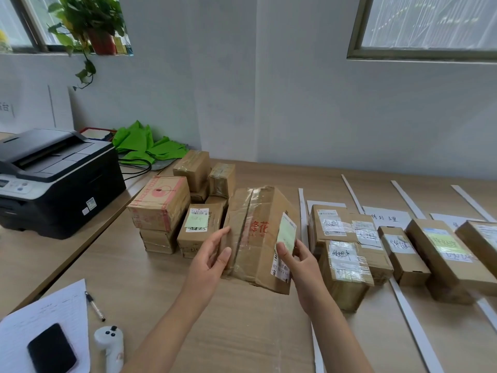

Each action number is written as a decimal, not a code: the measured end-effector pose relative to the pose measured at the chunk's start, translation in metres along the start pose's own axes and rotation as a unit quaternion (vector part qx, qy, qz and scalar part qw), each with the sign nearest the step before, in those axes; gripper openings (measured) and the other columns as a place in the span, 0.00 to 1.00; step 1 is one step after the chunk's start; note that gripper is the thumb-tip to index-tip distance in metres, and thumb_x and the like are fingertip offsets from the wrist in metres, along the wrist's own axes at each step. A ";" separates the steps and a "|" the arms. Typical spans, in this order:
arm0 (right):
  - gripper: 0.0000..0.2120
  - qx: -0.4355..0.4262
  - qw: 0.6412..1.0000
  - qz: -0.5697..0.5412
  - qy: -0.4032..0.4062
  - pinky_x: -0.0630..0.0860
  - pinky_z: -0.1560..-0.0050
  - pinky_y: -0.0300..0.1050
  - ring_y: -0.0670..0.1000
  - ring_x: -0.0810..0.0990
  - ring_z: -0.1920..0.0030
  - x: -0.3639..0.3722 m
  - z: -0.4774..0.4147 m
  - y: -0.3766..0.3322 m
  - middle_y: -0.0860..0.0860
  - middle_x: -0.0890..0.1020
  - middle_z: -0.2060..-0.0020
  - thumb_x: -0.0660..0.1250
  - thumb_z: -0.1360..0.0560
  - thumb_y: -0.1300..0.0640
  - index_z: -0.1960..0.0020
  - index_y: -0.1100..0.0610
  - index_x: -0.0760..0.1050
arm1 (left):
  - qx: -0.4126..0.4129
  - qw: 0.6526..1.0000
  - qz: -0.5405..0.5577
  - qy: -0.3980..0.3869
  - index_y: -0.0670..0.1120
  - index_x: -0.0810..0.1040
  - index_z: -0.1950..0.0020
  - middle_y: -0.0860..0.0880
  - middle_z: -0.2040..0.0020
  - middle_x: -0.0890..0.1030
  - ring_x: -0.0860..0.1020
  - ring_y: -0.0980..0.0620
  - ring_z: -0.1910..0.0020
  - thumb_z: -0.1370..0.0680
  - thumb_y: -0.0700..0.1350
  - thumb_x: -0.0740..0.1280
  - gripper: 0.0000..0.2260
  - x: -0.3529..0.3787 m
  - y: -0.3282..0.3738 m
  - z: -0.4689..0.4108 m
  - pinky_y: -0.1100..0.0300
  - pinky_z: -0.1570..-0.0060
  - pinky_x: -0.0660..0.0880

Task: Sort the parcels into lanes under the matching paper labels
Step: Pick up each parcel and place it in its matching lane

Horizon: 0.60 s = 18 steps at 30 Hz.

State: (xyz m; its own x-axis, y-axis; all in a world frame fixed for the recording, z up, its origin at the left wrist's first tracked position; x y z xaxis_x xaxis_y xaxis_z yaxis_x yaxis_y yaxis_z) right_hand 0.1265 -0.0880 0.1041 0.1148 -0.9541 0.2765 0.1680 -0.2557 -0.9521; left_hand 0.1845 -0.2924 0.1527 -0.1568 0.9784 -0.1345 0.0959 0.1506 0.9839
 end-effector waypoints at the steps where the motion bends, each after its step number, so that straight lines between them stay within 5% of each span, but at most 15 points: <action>1: 0.24 -0.007 1.000 0.002 0.015 0.83 0.53 0.44 0.50 0.86 0.48 -0.003 0.000 -0.003 0.51 0.85 0.46 0.78 0.32 0.49 0.38 0.47 0.76 | -0.006 1.000 -0.006 0.008 0.60 0.73 0.30 0.69 0.34 0.74 0.69 0.69 0.31 0.19 0.45 0.64 0.18 -0.002 -0.004 -0.001 0.58 0.28 0.67; 5: 0.25 -0.032 0.999 -0.001 0.022 0.82 0.53 0.39 0.45 0.85 0.49 -0.003 0.000 -0.016 0.50 0.83 0.42 0.76 0.28 0.55 0.34 0.46 0.74 | -0.041 0.998 0.000 0.056 0.64 0.74 0.32 0.67 0.35 0.74 0.69 0.70 0.33 0.19 0.57 0.62 0.15 -0.014 -0.014 -0.008 0.53 0.27 0.66; 9: 0.29 -0.043 0.998 -0.023 0.037 0.79 0.39 0.49 0.48 0.84 0.43 0.003 0.002 -0.020 0.50 0.82 0.39 0.74 0.27 0.52 0.28 0.48 0.72 | -0.080 0.995 0.053 0.030 0.67 0.71 0.30 0.62 0.31 0.74 0.70 0.58 0.28 0.31 0.75 0.64 0.30 -0.013 -0.022 -0.014 0.46 0.27 0.66; 13: 0.18 -0.061 0.995 -0.062 0.057 0.77 0.43 0.47 0.46 0.82 0.41 0.005 0.006 -0.026 0.47 0.83 0.40 0.66 0.20 0.52 0.30 0.47 0.75 | -0.075 0.993 0.087 -0.036 0.66 0.68 0.28 0.60 0.31 0.75 0.72 0.56 0.30 0.30 0.73 0.65 0.32 0.000 -0.008 -0.011 0.44 0.29 0.68; 18: 0.18 -0.070 0.995 -0.064 0.007 0.73 0.32 0.57 0.49 0.75 0.31 0.014 0.015 -0.040 0.45 0.79 0.34 0.60 0.18 0.48 0.29 0.44 0.73 | -0.122 0.983 0.118 -0.068 0.67 0.65 0.28 0.57 0.34 0.79 0.78 0.52 0.36 0.31 0.65 0.71 0.32 0.009 -0.011 0.000 0.40 0.36 0.73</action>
State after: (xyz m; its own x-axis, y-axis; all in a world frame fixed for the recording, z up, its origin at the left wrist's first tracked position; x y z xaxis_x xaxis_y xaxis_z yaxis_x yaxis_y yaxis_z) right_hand 0.1356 -0.0885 0.1480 0.0870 -0.9142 0.3957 0.0422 -0.3935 -0.9184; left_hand 0.1822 -0.2855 0.1408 -0.0246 0.9945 0.1018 -0.1280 -0.1042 0.9863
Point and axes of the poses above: each hand's wrist, its own z-axis away from the middle knuckle, its own x-axis out of the palm, y = z × x, the point moved 8 cm from there along -z, towards the middle knuckle
